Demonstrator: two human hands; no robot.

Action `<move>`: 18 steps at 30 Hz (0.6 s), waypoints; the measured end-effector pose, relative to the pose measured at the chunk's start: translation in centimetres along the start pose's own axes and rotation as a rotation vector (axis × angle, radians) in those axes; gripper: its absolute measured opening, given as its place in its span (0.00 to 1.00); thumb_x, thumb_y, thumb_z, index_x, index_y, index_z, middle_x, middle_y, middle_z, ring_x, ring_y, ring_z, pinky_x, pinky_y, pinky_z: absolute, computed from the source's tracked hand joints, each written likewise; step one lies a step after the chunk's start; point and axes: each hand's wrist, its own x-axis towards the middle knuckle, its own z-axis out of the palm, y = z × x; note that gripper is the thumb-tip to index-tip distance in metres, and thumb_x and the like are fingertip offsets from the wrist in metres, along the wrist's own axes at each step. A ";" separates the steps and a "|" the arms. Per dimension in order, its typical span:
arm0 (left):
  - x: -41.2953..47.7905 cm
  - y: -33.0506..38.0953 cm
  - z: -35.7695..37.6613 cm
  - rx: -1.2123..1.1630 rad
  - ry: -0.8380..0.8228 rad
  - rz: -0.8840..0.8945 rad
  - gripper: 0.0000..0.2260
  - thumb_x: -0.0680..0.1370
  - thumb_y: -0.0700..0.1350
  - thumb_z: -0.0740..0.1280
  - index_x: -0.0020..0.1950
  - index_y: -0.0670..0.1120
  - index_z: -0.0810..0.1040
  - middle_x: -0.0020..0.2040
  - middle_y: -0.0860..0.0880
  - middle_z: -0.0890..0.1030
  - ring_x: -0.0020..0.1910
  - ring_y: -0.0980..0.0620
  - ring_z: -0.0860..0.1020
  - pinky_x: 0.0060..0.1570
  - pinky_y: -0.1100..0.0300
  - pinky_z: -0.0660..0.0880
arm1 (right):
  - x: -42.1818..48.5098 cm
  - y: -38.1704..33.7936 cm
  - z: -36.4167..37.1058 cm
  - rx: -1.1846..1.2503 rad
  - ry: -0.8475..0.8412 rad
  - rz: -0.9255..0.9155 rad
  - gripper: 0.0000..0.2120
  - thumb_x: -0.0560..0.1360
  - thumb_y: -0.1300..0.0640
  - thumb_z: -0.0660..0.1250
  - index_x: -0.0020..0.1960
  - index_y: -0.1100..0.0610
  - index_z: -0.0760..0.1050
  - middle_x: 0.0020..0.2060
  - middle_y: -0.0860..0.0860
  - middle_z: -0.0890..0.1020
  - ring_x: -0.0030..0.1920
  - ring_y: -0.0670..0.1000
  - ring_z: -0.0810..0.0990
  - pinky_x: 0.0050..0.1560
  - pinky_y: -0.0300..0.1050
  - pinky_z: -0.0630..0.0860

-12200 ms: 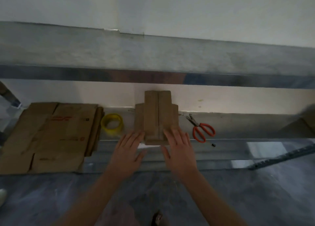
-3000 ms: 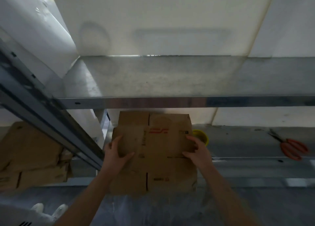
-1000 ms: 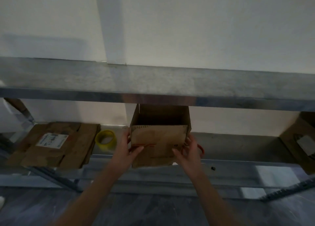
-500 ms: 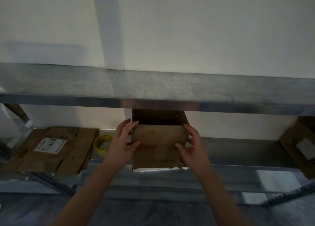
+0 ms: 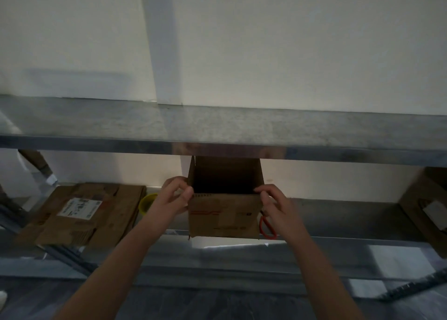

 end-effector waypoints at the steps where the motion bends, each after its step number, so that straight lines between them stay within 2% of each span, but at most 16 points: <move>1: -0.2 -0.1 -0.1 -0.060 0.003 -0.018 0.10 0.76 0.55 0.64 0.43 0.48 0.75 0.56 0.57 0.74 0.56 0.51 0.78 0.55 0.53 0.79 | -0.3 0.2 0.0 0.028 -0.003 0.007 0.18 0.73 0.28 0.53 0.62 0.25 0.65 0.53 0.26 0.75 0.54 0.41 0.79 0.51 0.33 0.78; 2: -0.3 0.0 -0.1 -0.055 0.010 -0.011 0.10 0.76 0.54 0.65 0.43 0.48 0.75 0.57 0.58 0.75 0.56 0.53 0.78 0.57 0.50 0.78 | -0.6 0.2 0.1 0.056 -0.013 0.003 0.20 0.75 0.29 0.54 0.67 0.25 0.61 0.56 0.24 0.74 0.57 0.39 0.78 0.55 0.33 0.76; 4: -0.2 -0.3 0.1 0.133 -0.028 0.083 0.05 0.76 0.49 0.68 0.50 0.51 0.76 0.61 0.59 0.73 0.60 0.57 0.75 0.60 0.51 0.76 | -0.8 0.3 0.6 0.094 -0.050 -0.005 0.26 0.74 0.28 0.56 0.71 0.28 0.58 0.61 0.24 0.73 0.60 0.37 0.76 0.60 0.32 0.72; 5: -0.2 -0.7 0.3 0.243 -0.095 0.120 0.12 0.75 0.49 0.69 0.58 0.57 0.75 0.63 0.61 0.72 0.63 0.60 0.73 0.61 0.54 0.75 | -0.8 0.4 0.9 0.088 -0.064 0.004 0.28 0.72 0.26 0.57 0.70 0.29 0.60 0.62 0.28 0.74 0.61 0.37 0.76 0.62 0.35 0.73; 6: -0.2 -1.0 0.5 0.327 -0.167 0.131 0.21 0.74 0.52 0.70 0.65 0.63 0.70 0.64 0.65 0.70 0.64 0.64 0.70 0.61 0.58 0.74 | -0.8 0.6 1.2 0.076 -0.064 0.016 0.28 0.71 0.25 0.58 0.69 0.30 0.63 0.62 0.32 0.76 0.62 0.38 0.76 0.62 0.38 0.74; 8: -0.1 -1.9 0.9 0.426 -0.210 0.124 0.35 0.70 0.60 0.72 0.72 0.70 0.57 0.64 0.73 0.67 0.64 0.72 0.67 0.61 0.65 0.70 | -0.7 0.9 1.7 0.081 -0.012 0.024 0.20 0.70 0.29 0.62 0.61 0.28 0.70 0.59 0.31 0.76 0.60 0.36 0.75 0.56 0.31 0.75; 10: 0.3 -3.0 0.6 0.218 -0.164 0.065 0.41 0.69 0.56 0.75 0.73 0.71 0.52 0.65 0.68 0.71 0.65 0.67 0.70 0.60 0.63 0.72 | -0.6 1.1 1.9 0.077 0.039 0.018 0.14 0.69 0.31 0.64 0.54 0.28 0.74 0.58 0.27 0.72 0.60 0.36 0.74 0.49 0.25 0.74; 12: 0.5 -3.8 -0.1 0.017 -0.111 -0.006 0.36 0.71 0.50 0.74 0.72 0.67 0.60 0.65 0.59 0.75 0.65 0.58 0.73 0.61 0.55 0.75 | -0.4 1.7 2.2 0.041 0.016 0.028 0.22 0.66 0.28 0.64 0.56 0.35 0.74 0.64 0.33 0.69 0.64 0.41 0.72 0.56 0.32 0.76; 14: 0.8 -4.7 -0.2 0.103 -0.123 0.012 0.22 0.75 0.48 0.71 0.67 0.58 0.72 0.65 0.54 0.74 0.66 0.52 0.72 0.64 0.49 0.73 | -0.1 1.9 2.8 0.066 -0.048 0.057 0.30 0.66 0.29 0.65 0.63 0.42 0.73 0.71 0.39 0.65 0.69 0.45 0.69 0.66 0.47 0.75; 16: 0.9 -5.4 0.4 0.161 -0.089 0.035 0.12 0.77 0.46 0.68 0.60 0.54 0.78 0.61 0.57 0.75 0.63 0.54 0.74 0.63 0.53 0.74 | 0.0 1.5 3.2 0.058 -0.045 0.068 0.30 0.68 0.33 0.67 0.65 0.45 0.72 0.75 0.41 0.60 0.72 0.46 0.67 0.69 0.51 0.72; 18: 1.2 -5.1 0.8 0.153 0.043 -0.017 0.10 0.76 0.54 0.67 0.56 0.59 0.77 0.55 0.61 0.78 0.56 0.59 0.77 0.53 0.60 0.78 | -0.1 1.1 3.6 0.015 0.017 0.082 0.26 0.71 0.38 0.68 0.65 0.45 0.71 0.75 0.43 0.62 0.70 0.47 0.69 0.67 0.48 0.74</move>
